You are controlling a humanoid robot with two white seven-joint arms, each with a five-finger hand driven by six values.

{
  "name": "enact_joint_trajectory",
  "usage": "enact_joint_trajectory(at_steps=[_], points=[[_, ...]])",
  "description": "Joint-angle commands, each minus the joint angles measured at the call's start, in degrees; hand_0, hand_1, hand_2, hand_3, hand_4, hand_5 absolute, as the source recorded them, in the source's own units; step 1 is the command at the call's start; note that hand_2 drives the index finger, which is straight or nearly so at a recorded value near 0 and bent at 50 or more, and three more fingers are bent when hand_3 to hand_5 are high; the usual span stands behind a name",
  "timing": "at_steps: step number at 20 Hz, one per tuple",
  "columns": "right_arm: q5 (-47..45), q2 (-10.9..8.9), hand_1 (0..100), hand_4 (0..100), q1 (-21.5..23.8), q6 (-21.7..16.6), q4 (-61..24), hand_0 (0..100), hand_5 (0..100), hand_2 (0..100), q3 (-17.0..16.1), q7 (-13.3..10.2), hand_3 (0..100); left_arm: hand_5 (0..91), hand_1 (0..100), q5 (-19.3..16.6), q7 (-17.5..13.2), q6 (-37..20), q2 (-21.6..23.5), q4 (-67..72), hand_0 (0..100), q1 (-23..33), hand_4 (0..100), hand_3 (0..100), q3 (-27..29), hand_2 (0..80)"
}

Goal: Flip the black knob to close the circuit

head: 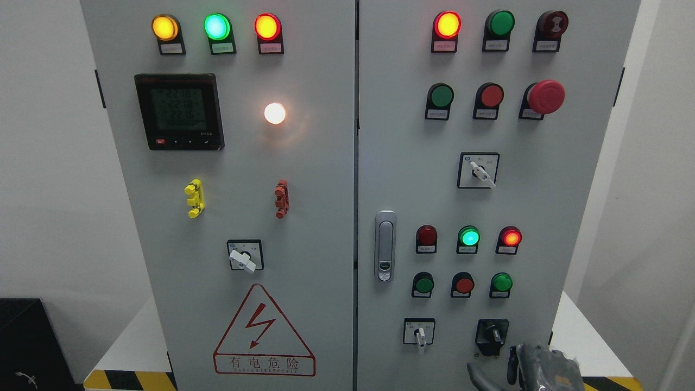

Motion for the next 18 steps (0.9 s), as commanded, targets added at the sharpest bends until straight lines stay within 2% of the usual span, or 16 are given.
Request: enact_joint_trajectory(at_steps=[1,5,11,15,18], points=[[-5.28,1.93,10,69,4.27,-0.19,-6.68,0,68,71,-0.85,-0.21,87,0.0,0,-1.23,-0.04,-0.04,0.00,1.23,0,0.00,0,0,-1.14,0.0],[-13.53,3.78,10,66,7.70,-2.20,-9.58,0,59,62,-1.02,-2.67,83,0.0,0,-1.23,0.05,-0.04,0.00,1.23,0,0.00,0,0,-1.14,0.0],[-31.63,4.39,10,59,14.29,-5.89,-12.57,0,45,45,-2.69,-7.59,72,0.0,0,-1.14,0.05,-0.04,0.00,1.23,0,0.00,0,0,-1.23,0.0],[-39.99,6.06,10,42,18.60,-12.39,-11.96,0,26,31,-2.87,-9.35,52,0.0,0,-1.14,0.05,0.05,0.00,1.23,0,0.00,0,0,-1.14,0.0],[-48.85,6.51,9,29,20.97,-14.77,-11.52,0,14,19,-3.05,-9.35,35,0.0,0,-1.23,0.05,0.05,0.00,1.23,0,0.00,0,0,-1.14,0.0]])
